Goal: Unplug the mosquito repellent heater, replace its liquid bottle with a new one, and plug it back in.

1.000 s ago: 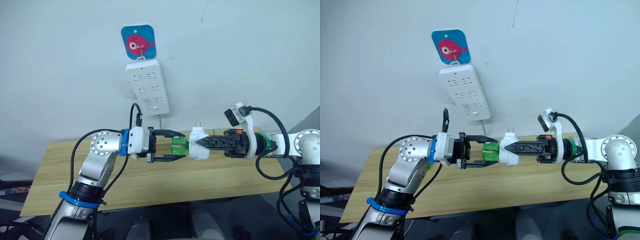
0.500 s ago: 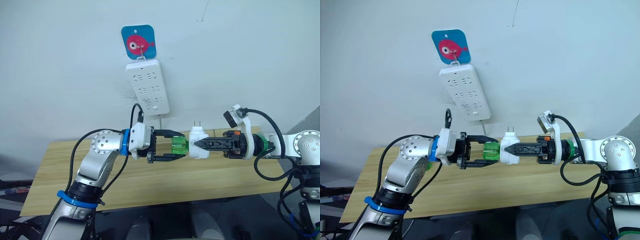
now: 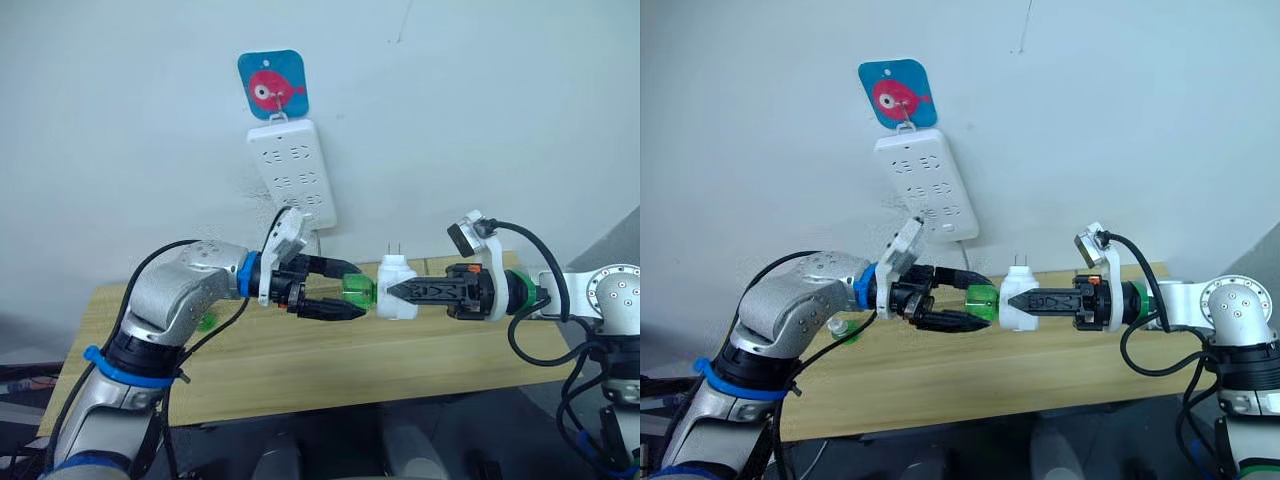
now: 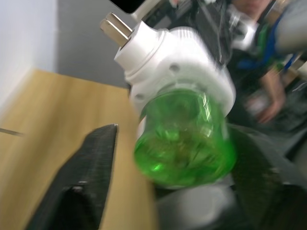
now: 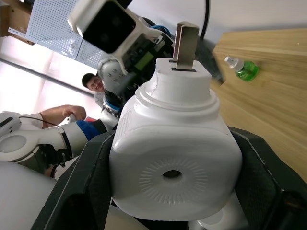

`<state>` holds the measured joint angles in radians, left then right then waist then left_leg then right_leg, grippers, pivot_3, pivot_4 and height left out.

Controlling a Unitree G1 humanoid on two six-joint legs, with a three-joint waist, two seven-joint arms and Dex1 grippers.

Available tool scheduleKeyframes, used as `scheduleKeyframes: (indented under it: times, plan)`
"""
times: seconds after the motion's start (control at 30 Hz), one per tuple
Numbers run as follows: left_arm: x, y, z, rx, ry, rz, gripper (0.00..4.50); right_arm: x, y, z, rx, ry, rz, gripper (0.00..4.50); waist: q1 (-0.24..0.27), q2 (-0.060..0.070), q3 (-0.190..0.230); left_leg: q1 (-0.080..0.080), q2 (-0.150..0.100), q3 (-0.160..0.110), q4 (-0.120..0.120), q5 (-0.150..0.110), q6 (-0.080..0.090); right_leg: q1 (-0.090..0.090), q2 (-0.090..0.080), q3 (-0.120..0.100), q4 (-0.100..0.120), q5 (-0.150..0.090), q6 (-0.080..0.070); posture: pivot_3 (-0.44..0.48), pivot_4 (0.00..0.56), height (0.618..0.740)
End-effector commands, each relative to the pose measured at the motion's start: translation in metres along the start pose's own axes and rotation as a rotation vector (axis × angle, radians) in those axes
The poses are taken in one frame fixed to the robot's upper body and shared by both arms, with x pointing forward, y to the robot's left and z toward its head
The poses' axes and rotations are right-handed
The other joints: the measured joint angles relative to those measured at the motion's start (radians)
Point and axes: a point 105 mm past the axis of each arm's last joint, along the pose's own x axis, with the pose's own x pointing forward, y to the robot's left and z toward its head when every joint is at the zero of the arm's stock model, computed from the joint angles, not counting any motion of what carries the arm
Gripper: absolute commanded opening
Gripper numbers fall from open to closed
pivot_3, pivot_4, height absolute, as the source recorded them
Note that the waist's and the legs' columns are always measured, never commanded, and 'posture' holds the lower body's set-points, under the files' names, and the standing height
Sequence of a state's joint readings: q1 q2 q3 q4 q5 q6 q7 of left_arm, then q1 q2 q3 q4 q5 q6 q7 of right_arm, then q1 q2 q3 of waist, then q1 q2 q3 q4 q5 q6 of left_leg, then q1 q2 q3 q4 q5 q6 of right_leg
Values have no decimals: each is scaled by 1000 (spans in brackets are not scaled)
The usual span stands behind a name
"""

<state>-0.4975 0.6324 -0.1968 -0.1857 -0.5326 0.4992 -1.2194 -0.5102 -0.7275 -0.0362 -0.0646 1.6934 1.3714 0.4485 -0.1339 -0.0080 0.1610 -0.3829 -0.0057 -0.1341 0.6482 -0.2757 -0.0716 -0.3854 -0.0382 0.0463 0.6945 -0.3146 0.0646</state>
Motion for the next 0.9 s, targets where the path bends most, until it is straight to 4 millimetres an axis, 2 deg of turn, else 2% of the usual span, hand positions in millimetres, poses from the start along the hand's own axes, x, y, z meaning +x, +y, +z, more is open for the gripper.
scheduleKeyframes:
  times: [0.03,0.1,0.17,0.3,0.5,0.6,0.73,0.83,0.9]
  plan:
    - [-7,-3,-6,265,-4,31,4500,-3,12,5,-30,-23,44,3011,4,0,0,0,0,0,0,0,0,0,0,0,0,0,0,-121,118,734]
    - [-9,-7,-12,415,-16,34,4500,-4,11,6,-28,-30,38,3011,6,0,0,0,0,0,0,0,0,0,0,0,-1,0,0,-120,118,734]
    - [-9,-3,-6,472,-97,113,4500,-4,10,7,-27,-33,34,3011,15,0,0,0,0,1,0,0,0,0,-1,0,-1,0,0,-121,118,734]
    - [-6,-11,9,665,-217,131,4500,-3,9,7,-26,-34,28,3011,26,0,0,-1,0,0,1,0,0,0,-1,0,-1,0,0,-122,118,734]
    - [-2,-8,25,761,-275,140,4500,-4,7,7,-25,-35,19,3011,26,0,0,-1,0,0,2,0,1,0,-1,0,0,0,0,-124,117,734]
    - [1,-10,26,764,-274,111,4500,-4,7,7,-27,-35,17,3011,23,0,0,-1,0,0,2,0,1,0,-1,0,1,0,0,-124,117,734]
    - [5,-12,22,741,-258,75,3619,-3,7,7,-30,-37,14,3011,19,0,0,-1,0,0,2,0,1,0,-1,0,1,0,0,-131,118,734]
    - [5,-11,20,716,-229,58,2752,-3,7,6,-32,-39,11,3011,19,0,0,-1,0,0,2,0,1,0,-1,0,1,0,0,-132,120,734]
    - [5,-7,22,624,-210,59,2268,-3,7,6,-33,-39,8,3011,20,0,0,-1,0,-1,2,0,1,0,-1,-1,1,0,0,-132,120,734]
